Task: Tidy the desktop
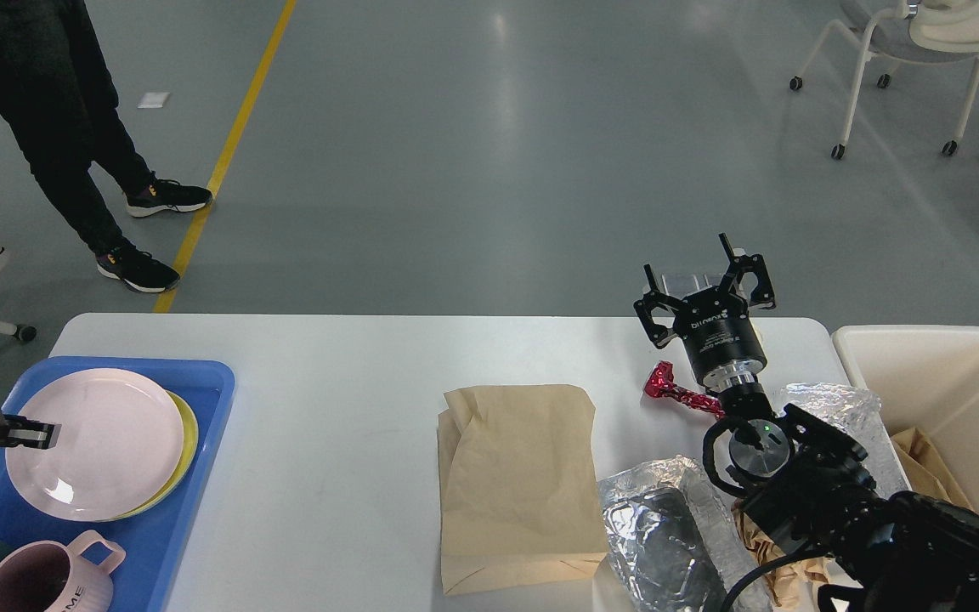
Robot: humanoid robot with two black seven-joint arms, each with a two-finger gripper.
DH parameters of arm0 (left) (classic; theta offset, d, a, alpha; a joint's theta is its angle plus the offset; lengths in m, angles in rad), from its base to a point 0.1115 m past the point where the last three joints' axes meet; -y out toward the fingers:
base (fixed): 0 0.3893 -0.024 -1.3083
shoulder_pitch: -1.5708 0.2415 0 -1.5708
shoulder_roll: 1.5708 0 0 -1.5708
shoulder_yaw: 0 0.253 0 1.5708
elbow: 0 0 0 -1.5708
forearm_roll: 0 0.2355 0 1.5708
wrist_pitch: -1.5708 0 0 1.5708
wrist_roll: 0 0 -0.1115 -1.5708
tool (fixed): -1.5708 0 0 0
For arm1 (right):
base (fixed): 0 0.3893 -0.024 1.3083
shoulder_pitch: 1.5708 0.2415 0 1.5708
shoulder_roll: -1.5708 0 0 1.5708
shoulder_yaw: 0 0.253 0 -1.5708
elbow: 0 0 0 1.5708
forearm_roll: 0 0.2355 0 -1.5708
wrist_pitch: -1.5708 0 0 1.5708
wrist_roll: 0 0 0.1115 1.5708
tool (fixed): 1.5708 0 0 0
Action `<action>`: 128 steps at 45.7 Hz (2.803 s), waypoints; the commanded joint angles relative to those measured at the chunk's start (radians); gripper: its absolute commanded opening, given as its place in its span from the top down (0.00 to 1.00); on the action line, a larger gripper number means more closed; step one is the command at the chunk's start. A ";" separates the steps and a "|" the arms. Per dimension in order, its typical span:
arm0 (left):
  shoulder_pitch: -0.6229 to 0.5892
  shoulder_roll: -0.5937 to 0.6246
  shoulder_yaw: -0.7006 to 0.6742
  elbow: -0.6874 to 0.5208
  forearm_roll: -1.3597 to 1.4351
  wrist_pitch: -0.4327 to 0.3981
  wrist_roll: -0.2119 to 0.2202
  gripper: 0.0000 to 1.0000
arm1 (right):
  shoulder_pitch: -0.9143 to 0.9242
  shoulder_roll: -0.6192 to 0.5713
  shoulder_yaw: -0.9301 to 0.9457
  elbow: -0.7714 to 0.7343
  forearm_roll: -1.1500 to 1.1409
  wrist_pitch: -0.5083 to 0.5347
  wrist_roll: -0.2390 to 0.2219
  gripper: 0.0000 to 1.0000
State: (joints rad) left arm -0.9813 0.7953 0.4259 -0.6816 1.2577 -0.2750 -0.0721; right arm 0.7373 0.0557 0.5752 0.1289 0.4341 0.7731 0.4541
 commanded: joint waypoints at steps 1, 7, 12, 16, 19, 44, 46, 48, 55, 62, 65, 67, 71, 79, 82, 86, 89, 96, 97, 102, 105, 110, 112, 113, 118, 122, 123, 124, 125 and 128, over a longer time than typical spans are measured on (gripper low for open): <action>0.000 -0.001 -0.003 0.001 -0.015 0.000 -0.002 0.69 | 0.001 0.001 0.000 0.000 0.000 0.000 0.000 0.00; -0.008 -0.001 -0.007 0.001 -0.023 -0.006 -0.005 0.51 | 0.001 0.001 0.000 0.000 0.000 0.000 0.000 0.00; -0.029 0.001 -0.018 -0.007 -0.024 -0.013 -0.015 0.41 | 0.001 -0.001 0.000 0.000 0.000 0.000 0.000 0.00; -0.077 0.010 -0.058 -0.025 -0.041 -0.030 -0.022 0.34 | 0.001 0.001 0.000 0.000 0.000 0.000 0.000 0.00; -0.131 0.030 -0.101 -0.047 -0.081 -0.078 -0.022 0.30 | 0.001 0.000 0.000 0.000 0.000 0.000 0.000 0.00; -0.395 0.068 -0.593 -0.067 -1.069 -0.584 -0.015 0.08 | -0.001 -0.001 0.000 0.000 0.000 0.000 0.000 0.00; -0.334 0.050 -0.611 -0.065 -1.145 -0.584 -0.020 0.06 | -0.001 0.001 0.000 0.000 0.000 -0.002 0.000 0.00; -0.277 0.027 -0.639 -0.062 -1.201 -0.582 -0.022 0.05 | -0.001 -0.001 0.000 0.000 0.000 -0.002 0.000 0.00; -0.090 -0.096 -0.834 -0.056 -1.244 -0.563 -0.023 0.05 | -0.001 0.001 -0.002 0.000 0.000 0.000 0.000 0.00; 0.042 -0.231 -1.064 0.002 -1.239 -0.475 -0.020 0.03 | -0.001 0.001 -0.002 -0.002 0.000 -0.002 0.000 0.00; 0.079 -0.286 -1.142 0.054 -1.247 -0.449 -0.022 0.02 | -0.001 -0.001 -0.002 0.000 0.000 -0.002 0.000 0.00; 0.092 -0.317 -1.191 0.083 -1.247 -0.447 -0.018 0.02 | -0.001 0.000 -0.002 -0.002 0.000 -0.002 0.000 0.00; 0.115 -0.337 -1.263 0.108 -1.249 -0.444 -0.009 0.02 | -0.001 0.001 -0.002 -0.002 0.000 -0.002 0.000 0.00; 0.165 -0.370 -1.294 0.108 -1.249 -0.443 -0.014 0.02 | -0.001 0.001 -0.002 0.000 0.000 -0.002 0.000 0.00; 0.168 -0.375 -1.305 0.109 -1.252 -0.438 -0.021 0.02 | -0.001 -0.001 -0.002 -0.002 0.000 -0.002 0.000 0.00; 0.177 -0.375 -1.334 0.109 -1.250 -0.443 -0.015 0.02 | -0.001 0.001 -0.002 0.000 0.000 -0.002 0.000 0.00; 0.181 -0.375 -1.337 0.109 -1.249 -0.441 -0.003 0.02 | -0.001 -0.001 0.000 0.000 0.000 0.000 0.000 0.00; 0.170 -0.377 -1.343 0.109 -1.249 -0.424 -0.003 0.02 | 0.001 0.000 0.000 0.000 0.000 0.000 0.000 0.00; 0.170 -0.377 -1.343 0.109 -1.249 -0.423 -0.003 0.02 | 0.001 0.001 0.000 0.000 0.000 0.000 0.000 0.00; 0.174 -0.378 -1.343 0.114 -1.250 -0.414 -0.008 0.02 | 0.001 -0.001 0.000 0.000 0.000 0.000 0.000 0.00; 0.178 -0.378 -1.343 0.116 -1.250 -0.406 -0.009 0.02 | 0.001 -0.001 0.000 0.000 0.000 0.000 0.000 0.00; 0.178 -0.380 -1.345 0.122 -1.250 -0.398 -0.011 0.02 | 0.001 0.001 0.000 0.000 0.000 0.000 0.000 0.00; 0.174 -0.381 -1.345 0.125 -1.250 -0.395 -0.011 0.02 | 0.001 0.000 0.000 0.000 0.000 0.000 0.000 0.00; 0.174 -0.383 -1.345 0.125 -1.250 -0.394 -0.011 0.02 | 0.001 0.001 0.000 0.000 0.000 0.000 0.000 0.00; 0.170 -0.409 -1.345 0.151 -1.250 -0.383 -0.015 0.02 | 0.001 0.001 0.000 0.000 0.000 0.000 0.000 0.00; 0.177 -0.441 -1.343 0.171 -1.250 -0.381 -0.020 0.01 | 0.001 0.001 0.000 0.000 0.000 0.000 0.000 0.00; 0.181 -0.456 -1.343 0.178 -1.250 -0.381 -0.021 0.00 | 0.001 0.001 0.000 0.000 0.000 0.000 0.000 0.00; 0.184 -0.464 -1.343 0.182 -1.250 -0.383 -0.022 0.00 | 0.001 0.001 0.000 0.000 0.000 0.000 0.000 0.00; 0.190 -0.469 -1.343 0.185 -1.250 -0.383 -0.022 0.00 | 0.001 0.001 0.000 0.000 0.000 0.000 0.000 0.00; 0.216 -0.476 -1.343 0.188 -1.252 -0.383 -0.022 0.00 | 0.001 0.001 0.000 0.000 0.000 0.000 0.000 0.00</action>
State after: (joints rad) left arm -0.7994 0.3428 -0.9190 -0.5054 0.0076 -0.6572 -0.0926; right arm 0.7379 0.0567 0.5753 0.1290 0.4341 0.7731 0.4541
